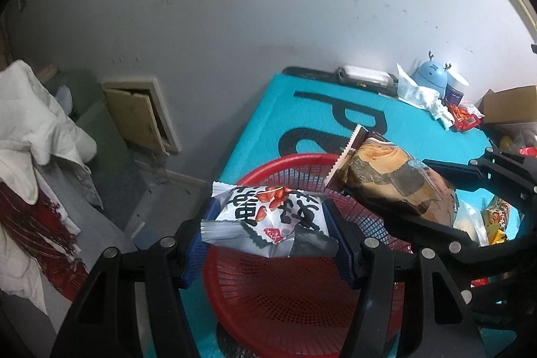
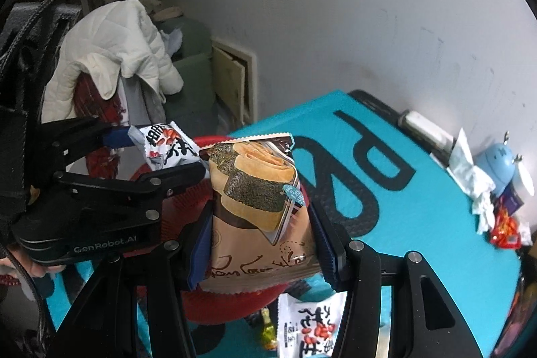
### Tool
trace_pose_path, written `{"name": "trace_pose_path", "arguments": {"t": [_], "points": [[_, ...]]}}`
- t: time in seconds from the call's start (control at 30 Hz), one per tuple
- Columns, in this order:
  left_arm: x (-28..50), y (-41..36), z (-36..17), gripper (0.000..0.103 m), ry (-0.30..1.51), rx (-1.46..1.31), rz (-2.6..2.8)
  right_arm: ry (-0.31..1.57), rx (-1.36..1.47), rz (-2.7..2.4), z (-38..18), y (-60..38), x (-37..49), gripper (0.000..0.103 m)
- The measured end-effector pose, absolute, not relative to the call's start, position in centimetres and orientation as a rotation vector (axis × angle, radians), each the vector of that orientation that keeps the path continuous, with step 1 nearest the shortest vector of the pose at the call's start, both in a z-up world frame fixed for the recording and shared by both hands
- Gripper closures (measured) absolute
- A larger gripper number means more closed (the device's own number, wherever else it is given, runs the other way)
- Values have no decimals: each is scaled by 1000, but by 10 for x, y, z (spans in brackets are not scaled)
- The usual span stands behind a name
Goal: Organize snacks
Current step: 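Open the left tool over the red basket while the right tool releases the tan bag into it, then withdraw both tools from the red basket back over the table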
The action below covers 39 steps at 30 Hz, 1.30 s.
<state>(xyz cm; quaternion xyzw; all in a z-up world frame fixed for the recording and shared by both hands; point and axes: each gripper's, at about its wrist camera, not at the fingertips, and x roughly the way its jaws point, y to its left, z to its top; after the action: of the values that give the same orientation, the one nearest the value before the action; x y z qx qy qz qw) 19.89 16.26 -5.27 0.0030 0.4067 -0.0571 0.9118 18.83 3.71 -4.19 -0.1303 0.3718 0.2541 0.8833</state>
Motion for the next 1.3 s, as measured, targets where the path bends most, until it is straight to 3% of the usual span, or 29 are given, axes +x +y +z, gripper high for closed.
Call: {"name": "trace_pose_path", "arguments": {"t": [0.33, 0.4, 0.5, 1.3], "points": [[204, 160, -66, 40, 886, 25, -88, 828, -248, 521, -59, 34, 198, 49], [202, 160, -62, 29, 867, 37, -67, 818, -250, 499, -57, 32, 197, 44], [200, 161, -55, 21, 842, 39, -51, 798, -251, 489, -53, 29, 196, 38], [137, 149, 37, 21, 699, -43, -80, 586, -216, 477, 37, -4, 129, 38]]}}
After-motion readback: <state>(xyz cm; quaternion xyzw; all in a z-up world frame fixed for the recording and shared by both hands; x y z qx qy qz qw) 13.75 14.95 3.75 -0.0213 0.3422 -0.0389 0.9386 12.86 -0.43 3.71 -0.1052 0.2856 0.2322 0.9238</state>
